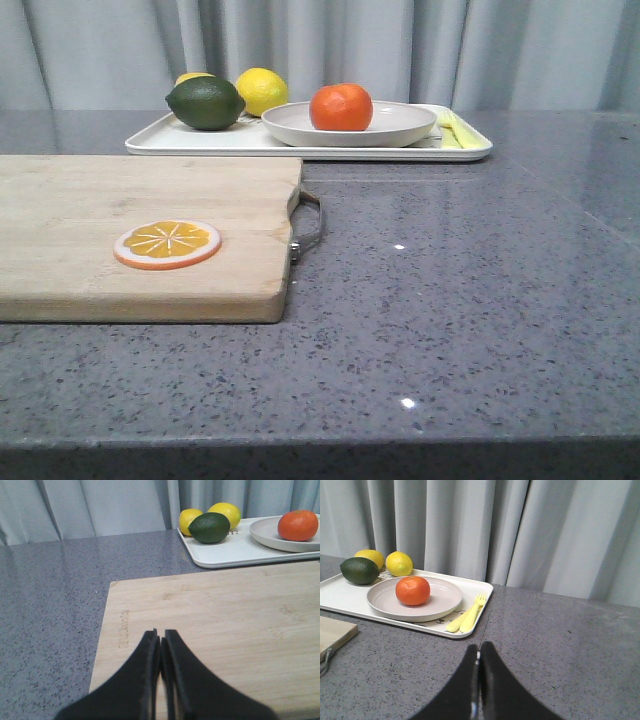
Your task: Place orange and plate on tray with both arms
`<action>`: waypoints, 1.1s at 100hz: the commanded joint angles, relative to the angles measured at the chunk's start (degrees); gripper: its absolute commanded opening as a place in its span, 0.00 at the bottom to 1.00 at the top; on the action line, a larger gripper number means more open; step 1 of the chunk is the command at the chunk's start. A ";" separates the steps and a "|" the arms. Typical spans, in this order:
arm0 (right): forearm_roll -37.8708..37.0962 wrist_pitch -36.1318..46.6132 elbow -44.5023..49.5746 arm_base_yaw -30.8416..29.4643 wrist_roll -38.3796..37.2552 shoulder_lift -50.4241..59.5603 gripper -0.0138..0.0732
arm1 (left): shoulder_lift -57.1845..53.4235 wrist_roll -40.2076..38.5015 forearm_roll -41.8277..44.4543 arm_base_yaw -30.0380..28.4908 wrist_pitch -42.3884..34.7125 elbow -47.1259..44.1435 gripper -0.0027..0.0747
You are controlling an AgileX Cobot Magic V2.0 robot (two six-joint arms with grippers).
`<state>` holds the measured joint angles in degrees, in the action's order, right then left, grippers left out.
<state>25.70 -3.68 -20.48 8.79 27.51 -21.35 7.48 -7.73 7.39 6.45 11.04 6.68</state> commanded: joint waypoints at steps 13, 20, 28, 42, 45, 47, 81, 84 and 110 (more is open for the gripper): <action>0.06 4.50 -1.47 -0.20 0.30 -0.32 0.04 | -6.67 -0.74 0.42 -3.14 -5.31 -3.40 0.01; 0.06 4.50 -1.47 -0.20 0.30 -0.32 0.04 | -8.10 -0.26 0.30 -4.33 -5.31 -4.23 0.01; 0.06 4.50 -1.47 -0.20 0.30 -0.32 0.04 | -9.45 1.99 -1.07 -4.86 -5.31 -5.16 0.01; 0.06 4.50 -1.47 -0.20 0.30 -0.32 0.04 | -9.65 2.28 -1.50 -5.00 -5.45 -6.85 0.01; 0.06 4.50 -1.47 -0.20 0.30 -0.32 0.04 | -9.65 2.28 -1.93 -5.00 -5.75 -7.28 0.01; 0.06 4.50 -1.47 -0.20 0.30 -0.32 0.04 | -9.65 2.28 -2.05 -5.00 -5.35 -7.28 0.01; 0.06 4.50 -1.47 -0.20 0.30 -0.32 0.04 | -9.65 3.44 -2.41 -5.00 -5.17 -7.28 0.01; 0.06 4.50 -1.47 -0.20 0.30 -0.32 0.04 | -9.65 3.44 -2.41 -5.00 -5.17 -7.28 0.01; 0.06 4.50 -1.47 -0.20 0.30 -0.32 0.04 | -9.65 3.44 -2.41 -5.00 -5.17 -7.28 0.01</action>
<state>25.70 -3.68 -20.48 8.79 27.55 -21.35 -0.27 -4.28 5.57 1.61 10.45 -0.03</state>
